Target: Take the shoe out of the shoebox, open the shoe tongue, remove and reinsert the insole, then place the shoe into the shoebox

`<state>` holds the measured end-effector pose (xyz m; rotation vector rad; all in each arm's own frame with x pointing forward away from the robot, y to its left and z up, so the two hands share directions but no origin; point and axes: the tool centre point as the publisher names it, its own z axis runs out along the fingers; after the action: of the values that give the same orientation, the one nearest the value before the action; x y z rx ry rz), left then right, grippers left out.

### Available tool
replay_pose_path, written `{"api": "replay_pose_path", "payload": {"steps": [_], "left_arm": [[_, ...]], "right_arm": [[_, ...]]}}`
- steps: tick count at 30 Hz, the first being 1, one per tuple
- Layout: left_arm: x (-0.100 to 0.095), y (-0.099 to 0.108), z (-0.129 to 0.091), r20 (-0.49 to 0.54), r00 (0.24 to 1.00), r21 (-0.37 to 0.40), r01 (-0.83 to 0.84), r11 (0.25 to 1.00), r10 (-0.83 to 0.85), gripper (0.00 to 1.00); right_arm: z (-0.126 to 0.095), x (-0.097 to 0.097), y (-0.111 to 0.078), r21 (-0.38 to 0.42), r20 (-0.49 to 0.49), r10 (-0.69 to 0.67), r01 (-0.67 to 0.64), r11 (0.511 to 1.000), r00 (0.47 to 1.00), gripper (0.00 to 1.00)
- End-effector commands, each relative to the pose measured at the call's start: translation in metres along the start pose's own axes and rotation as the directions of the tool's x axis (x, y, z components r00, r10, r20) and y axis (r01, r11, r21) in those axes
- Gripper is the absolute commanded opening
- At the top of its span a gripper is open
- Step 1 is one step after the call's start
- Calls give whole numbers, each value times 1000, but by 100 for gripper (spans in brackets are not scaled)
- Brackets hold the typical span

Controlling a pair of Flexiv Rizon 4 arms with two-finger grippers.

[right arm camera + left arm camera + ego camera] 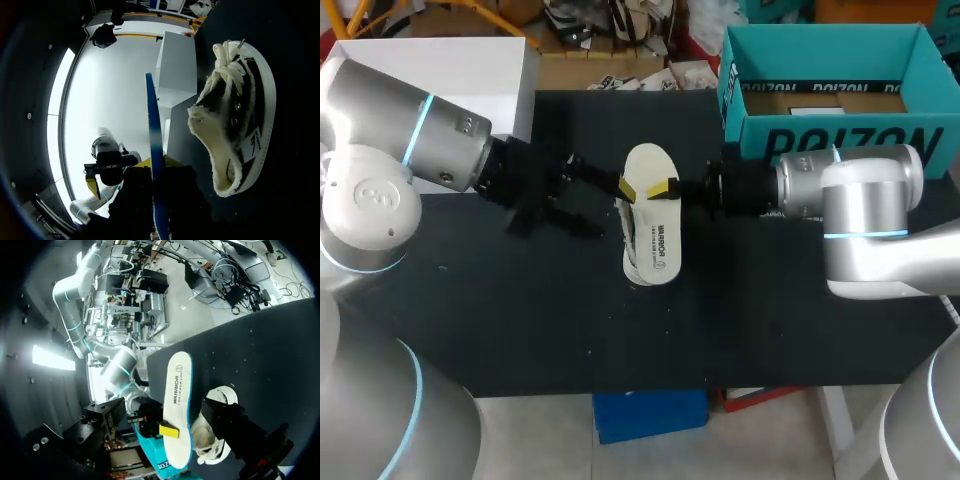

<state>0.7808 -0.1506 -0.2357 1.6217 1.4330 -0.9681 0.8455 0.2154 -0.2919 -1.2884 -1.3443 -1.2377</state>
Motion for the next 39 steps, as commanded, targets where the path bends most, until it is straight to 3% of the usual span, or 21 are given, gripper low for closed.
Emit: {"api": "replay_pose_path", "payload": {"steps": [1, 14, 25, 35, 39], "left_arm": [[5, 1, 2, 295, 956, 0, -5, 1000, 5, 100], [5, 1, 2, 295, 956, 0, -5, 1000, 5, 100], [39, -18, 16, 391, 920, -134, 79, 988, -21, 100], [47, -9, 12, 410, 912, -282, 123, 952, 3, 100], [47, 1, 13, 409, 912, -308, 135, 942, 3, 100]], "right_arm": [[1, 0, 0, -2, 1, 0, 0, 1000, 1000, 0], [1, 0, 0, -2, 1, 0, 0, 1000, 1000, 0], [1, 0, 0, -2, 1, 0, 0, 1000, 1000, 0], [1, 0, 0, -2, 1, 0, 0, 1000, 1000, 0], [1, 0, 0, -2, 1, 0, 0, 1000, 1000, 0]]}}
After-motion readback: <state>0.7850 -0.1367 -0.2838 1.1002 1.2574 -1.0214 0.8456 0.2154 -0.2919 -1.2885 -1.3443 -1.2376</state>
